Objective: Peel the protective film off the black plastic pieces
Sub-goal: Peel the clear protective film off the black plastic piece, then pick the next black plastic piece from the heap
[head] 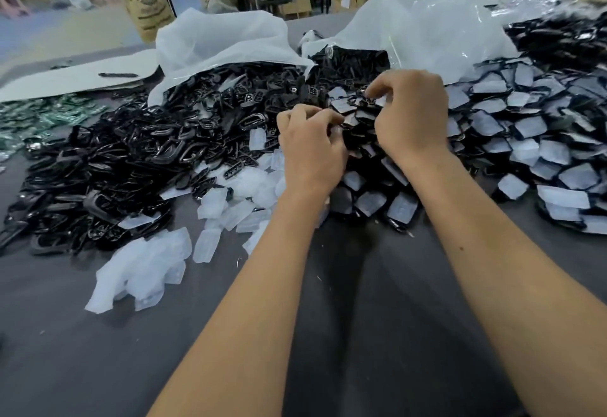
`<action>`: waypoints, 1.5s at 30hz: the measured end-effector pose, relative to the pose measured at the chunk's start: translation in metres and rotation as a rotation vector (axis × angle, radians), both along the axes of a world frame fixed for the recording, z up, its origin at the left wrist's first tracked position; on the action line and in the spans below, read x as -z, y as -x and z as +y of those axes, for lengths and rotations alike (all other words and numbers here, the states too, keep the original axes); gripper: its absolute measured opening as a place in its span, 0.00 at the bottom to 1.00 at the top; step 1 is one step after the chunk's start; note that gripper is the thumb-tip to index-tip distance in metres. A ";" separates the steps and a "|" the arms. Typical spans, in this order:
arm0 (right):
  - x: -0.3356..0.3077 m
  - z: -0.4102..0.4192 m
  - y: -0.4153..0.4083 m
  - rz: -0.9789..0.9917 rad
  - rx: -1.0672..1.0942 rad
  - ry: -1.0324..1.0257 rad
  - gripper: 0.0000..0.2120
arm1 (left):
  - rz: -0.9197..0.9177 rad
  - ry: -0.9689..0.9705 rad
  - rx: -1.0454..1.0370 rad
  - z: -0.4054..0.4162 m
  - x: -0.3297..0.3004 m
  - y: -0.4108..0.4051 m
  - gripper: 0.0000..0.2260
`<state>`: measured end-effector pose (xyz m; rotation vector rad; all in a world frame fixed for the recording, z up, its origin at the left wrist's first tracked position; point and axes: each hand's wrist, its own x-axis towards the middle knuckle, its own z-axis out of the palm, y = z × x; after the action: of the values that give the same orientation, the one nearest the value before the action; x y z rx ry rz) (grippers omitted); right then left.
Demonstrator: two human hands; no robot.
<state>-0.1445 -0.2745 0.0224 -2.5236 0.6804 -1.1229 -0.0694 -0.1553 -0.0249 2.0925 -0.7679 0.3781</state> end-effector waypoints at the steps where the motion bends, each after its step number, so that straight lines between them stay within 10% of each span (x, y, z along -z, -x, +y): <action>1: -0.001 0.009 -0.006 -0.034 -0.032 -0.005 0.24 | -0.001 -0.007 -0.021 0.007 0.001 -0.004 0.09; 15: 0.033 0.096 -0.095 0.565 -0.379 0.146 0.24 | 0.075 -0.521 -0.405 0.108 0.011 -0.073 0.26; 23: 0.038 0.105 -0.102 0.384 -0.264 0.056 0.11 | -0.042 -0.545 -0.018 0.081 0.002 -0.092 0.14; 38: 0.045 0.101 -0.077 -0.005 -0.389 -0.595 0.13 | 0.053 -0.064 -0.277 0.113 -0.005 -0.086 0.03; 45: 0.061 0.128 -0.061 -0.052 -0.586 -0.882 0.09 | 0.306 0.087 -0.381 0.133 0.002 -0.075 0.19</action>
<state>-0.0832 -0.1462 -0.0390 -1.7333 0.2757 -0.5032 0.0060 -0.0225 -0.0270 2.1447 -0.1695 0.2785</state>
